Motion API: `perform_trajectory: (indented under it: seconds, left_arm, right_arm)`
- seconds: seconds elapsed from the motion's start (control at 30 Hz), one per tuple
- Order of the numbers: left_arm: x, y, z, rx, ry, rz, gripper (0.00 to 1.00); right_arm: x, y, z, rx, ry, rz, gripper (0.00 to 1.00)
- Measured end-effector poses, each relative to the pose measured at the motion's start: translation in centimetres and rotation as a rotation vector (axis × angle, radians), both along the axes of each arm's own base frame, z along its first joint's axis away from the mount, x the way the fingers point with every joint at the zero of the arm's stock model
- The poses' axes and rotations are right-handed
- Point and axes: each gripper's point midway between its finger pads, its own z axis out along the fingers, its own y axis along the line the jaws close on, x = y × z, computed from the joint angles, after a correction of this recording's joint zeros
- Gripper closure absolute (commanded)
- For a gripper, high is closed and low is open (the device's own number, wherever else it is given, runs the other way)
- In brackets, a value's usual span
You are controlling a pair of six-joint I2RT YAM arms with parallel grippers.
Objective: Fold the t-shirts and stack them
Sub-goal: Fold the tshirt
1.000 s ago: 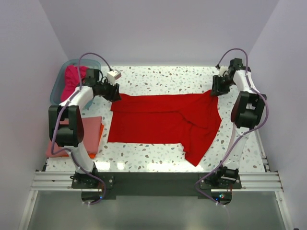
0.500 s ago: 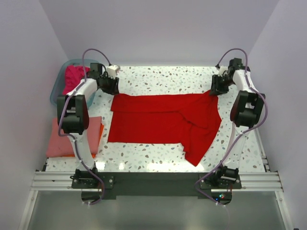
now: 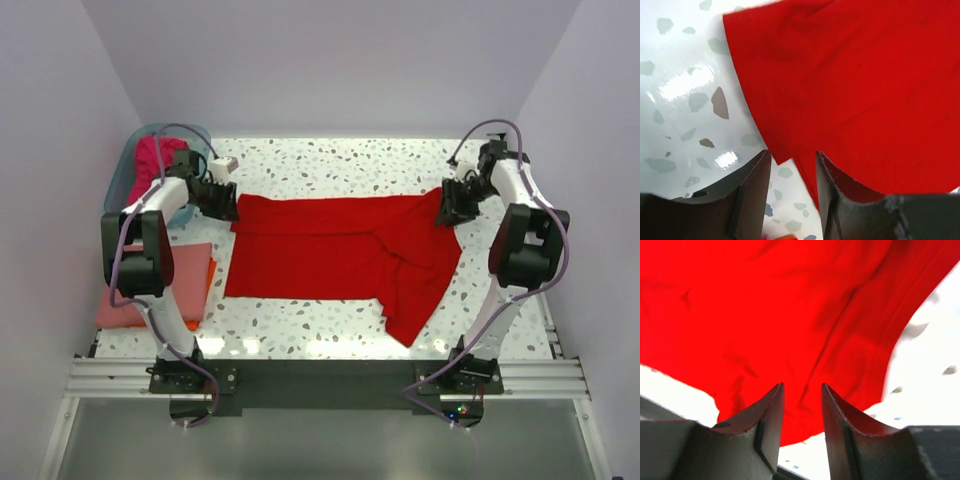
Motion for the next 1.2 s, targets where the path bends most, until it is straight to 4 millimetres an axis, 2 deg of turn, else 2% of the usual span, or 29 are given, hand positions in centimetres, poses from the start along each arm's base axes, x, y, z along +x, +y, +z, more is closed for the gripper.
perform_trajectory:
  seconds: [0.13,0.27,0.37,0.57,0.87,1.03,1.2]
  left_arm:
    - [-1.3,-0.2,-0.2,-0.008,0.021,0.002,0.55]
    - [-1.9,-0.3,-0.4,-0.017,0.038,0.009,0.55]
    - [-2.0,-0.3,-0.5,-0.017,0.041,0.009,0.55]
    - [-2.0,-0.3,-0.6,-0.017,0.042,0.009,0.55]
    - [-1.9,-0.3,-0.5,-0.02,0.042,0.014,0.54]
    - [-1.9,-0.3,-0.6,-0.019,0.042,0.015,0.54]
    - [-2.0,-0.1,-0.9,-0.02,0.051,0.02,0.55]
  right_arm:
    - [-3.3,1.2,0.5,0.036,0.035,0.001,0.65]
    - [-6.8,2.1,-1.1,0.051,0.123,0.007,0.65]
    - [-8.2,2.4,-2.2,0.053,0.177,0.011,0.65]
    - [-8.4,2.6,-3.0,0.049,0.201,0.003,0.67]
    - [-9.0,2.7,-5.8,0.02,0.295,-0.006,0.67]
    - [-9.1,3.0,-6.3,0.018,0.318,-0.011,0.68]
    - [-9.2,3.0,-6.3,0.015,0.322,-0.016,0.8]
